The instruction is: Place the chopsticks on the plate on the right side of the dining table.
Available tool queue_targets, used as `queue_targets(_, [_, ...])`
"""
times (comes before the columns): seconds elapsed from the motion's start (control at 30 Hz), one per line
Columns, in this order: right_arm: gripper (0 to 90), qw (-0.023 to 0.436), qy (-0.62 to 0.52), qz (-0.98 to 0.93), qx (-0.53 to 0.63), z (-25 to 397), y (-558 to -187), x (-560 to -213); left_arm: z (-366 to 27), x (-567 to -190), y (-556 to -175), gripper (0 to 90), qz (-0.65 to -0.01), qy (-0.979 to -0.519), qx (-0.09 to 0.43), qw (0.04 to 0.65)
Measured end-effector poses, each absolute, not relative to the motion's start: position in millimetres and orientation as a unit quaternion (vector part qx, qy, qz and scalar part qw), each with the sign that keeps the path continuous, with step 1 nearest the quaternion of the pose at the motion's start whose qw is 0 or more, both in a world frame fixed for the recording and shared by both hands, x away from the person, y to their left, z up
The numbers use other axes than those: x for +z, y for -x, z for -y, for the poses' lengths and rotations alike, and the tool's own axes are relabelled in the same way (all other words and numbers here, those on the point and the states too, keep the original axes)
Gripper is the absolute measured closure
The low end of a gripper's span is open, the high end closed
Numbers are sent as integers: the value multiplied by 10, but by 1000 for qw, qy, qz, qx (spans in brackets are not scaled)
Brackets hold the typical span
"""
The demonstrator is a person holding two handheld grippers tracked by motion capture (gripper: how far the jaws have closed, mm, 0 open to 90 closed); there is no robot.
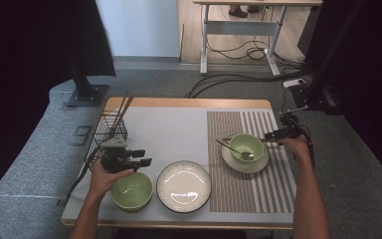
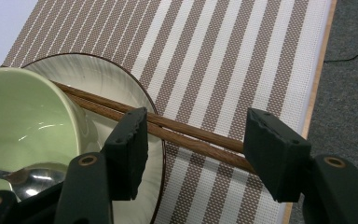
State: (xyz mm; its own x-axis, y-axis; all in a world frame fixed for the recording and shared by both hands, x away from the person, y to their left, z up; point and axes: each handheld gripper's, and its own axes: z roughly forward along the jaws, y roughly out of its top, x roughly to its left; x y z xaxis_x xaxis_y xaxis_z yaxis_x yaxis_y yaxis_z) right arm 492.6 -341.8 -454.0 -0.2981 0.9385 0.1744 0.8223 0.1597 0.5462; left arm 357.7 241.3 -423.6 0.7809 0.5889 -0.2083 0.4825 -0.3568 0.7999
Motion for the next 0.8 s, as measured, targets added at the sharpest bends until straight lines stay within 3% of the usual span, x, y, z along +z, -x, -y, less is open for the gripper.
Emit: queue_targets(0.8, [372,106,-602,-741,279,3584,-4838,-4566,-2402,-4237,-3580,481,-324,-823,57,463])
